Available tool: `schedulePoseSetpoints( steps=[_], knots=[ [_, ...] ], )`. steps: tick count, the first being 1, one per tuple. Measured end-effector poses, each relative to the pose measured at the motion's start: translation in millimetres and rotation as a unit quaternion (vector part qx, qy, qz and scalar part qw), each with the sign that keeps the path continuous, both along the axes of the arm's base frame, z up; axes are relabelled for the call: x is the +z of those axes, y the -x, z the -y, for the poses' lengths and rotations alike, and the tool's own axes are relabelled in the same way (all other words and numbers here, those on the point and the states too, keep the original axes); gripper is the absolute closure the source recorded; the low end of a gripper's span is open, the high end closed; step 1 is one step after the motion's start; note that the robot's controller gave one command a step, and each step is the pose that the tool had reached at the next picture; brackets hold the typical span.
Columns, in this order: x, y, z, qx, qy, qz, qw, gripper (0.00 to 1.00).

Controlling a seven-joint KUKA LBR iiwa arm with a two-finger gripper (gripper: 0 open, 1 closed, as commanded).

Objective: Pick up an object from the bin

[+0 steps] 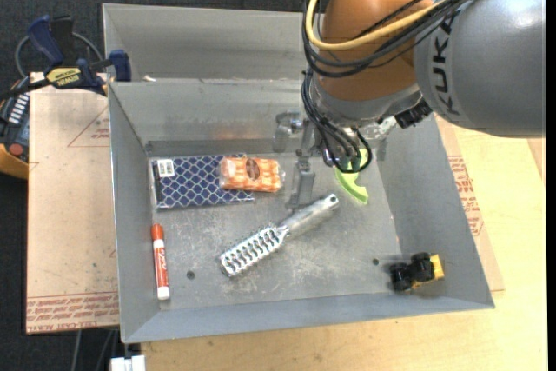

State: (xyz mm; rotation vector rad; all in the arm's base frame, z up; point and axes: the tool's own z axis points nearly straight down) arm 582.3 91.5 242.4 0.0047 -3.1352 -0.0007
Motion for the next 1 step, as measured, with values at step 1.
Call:
schedulePoseSetpoints(
  steps=[1],
  knots=[
    [4.9, -1.4, 0.7, -0.001, 0.0, 0.004, 1.0, 0.0]
  ],
)
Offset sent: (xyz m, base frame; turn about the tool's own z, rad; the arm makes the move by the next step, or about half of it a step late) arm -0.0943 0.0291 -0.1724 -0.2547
